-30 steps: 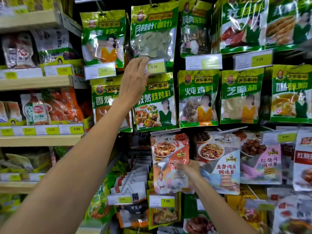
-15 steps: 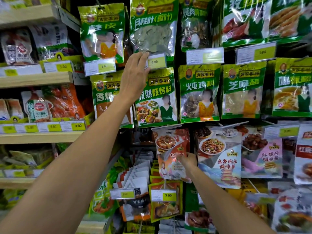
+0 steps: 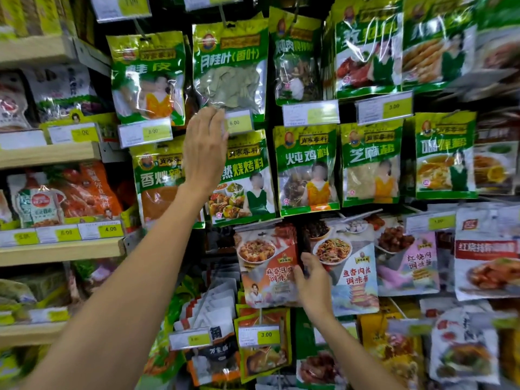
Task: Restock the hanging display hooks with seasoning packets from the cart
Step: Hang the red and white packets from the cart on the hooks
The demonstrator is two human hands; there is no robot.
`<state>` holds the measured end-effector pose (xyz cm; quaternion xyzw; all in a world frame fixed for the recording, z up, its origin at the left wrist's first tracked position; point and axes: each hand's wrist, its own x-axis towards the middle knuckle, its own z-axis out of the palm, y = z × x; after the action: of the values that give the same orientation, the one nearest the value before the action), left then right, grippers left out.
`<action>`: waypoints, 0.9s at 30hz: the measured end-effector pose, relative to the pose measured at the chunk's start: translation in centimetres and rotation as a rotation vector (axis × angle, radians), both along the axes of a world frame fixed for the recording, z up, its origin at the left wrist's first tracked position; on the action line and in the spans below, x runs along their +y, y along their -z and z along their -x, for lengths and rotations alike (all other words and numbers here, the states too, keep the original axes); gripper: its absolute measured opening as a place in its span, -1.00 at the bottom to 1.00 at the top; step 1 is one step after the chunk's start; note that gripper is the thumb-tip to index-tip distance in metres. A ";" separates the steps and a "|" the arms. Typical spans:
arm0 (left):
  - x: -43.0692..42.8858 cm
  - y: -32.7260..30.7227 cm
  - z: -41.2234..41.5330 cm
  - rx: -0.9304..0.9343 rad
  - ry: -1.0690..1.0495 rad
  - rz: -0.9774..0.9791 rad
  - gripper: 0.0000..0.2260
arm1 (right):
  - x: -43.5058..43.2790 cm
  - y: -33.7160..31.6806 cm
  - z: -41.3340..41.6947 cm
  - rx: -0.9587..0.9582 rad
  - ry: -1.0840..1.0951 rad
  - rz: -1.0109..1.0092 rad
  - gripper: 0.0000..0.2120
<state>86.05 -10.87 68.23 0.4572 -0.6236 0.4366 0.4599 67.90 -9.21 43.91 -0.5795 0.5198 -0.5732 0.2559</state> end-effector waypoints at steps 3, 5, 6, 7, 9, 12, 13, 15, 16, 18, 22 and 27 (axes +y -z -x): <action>0.7 2.2 2.2 0.040 0.029 0.007 -0.68 | 1.2 -0.7 2.8 0.033 0.009 0.069 -0.73; 1.2 4.6 4.6 0.023 0.080 0.017 -0.73 | 2.0 -0.9 5.2 0.037 0.036 0.116 -0.79; 1.4 6.1 6.1 0.028 0.121 0.010 -0.76 | 2.4 -0.8 6.6 0.035 0.048 0.117 -0.81; 1.7 7.8 7.8 0.044 0.172 -0.008 -0.79 | 2.8 -0.5 8.2 0.032 0.059 0.108 -0.82; 2.2 11.4 11.5 0.114 0.293 -0.075 -0.83 | 3.7 0.5 11.9 0.034 0.081 0.078 -0.82; 3.4 17.3 18.3 0.304 0.474 -0.304 -0.78 | 6.2 2.8 18.5 0.051 0.136 0.030 -0.81; 4.0 19.1 20.7 0.380 0.525 -0.382 -0.76 | 7.3 3.7 20.9 0.046 0.165 0.026 -0.78; 5.3 22.1 25.1 0.575 0.610 -0.497 -0.75 | 9.7 5.7 25.8 0.057 0.238 -0.012 -0.77; 5.9 23.3 26.9 0.634 0.631 -0.529 -0.74 | 11.1 6.9 28.3 0.051 0.271 -0.046 -0.77; 6.9 25.6 30.1 0.592 0.598 -0.509 -0.72 | 14.0 9.6 33.4 0.051 0.356 -0.121 -0.79; 8.4 30.0 37.1 0.586 0.613 -0.538 -0.72 | 19.6 14.6 42.0 0.080 0.514 -0.237 -0.81; 12.3 37.1 49.4 0.478 0.826 -1.010 -0.68 | 24.6 18.3 50.1 0.040 0.680 -0.339 -0.75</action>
<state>36.61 1.42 31.09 0.4241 -0.7550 -0.2306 0.4438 17.81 15.35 25.56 -0.3345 0.7746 -0.5199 0.1332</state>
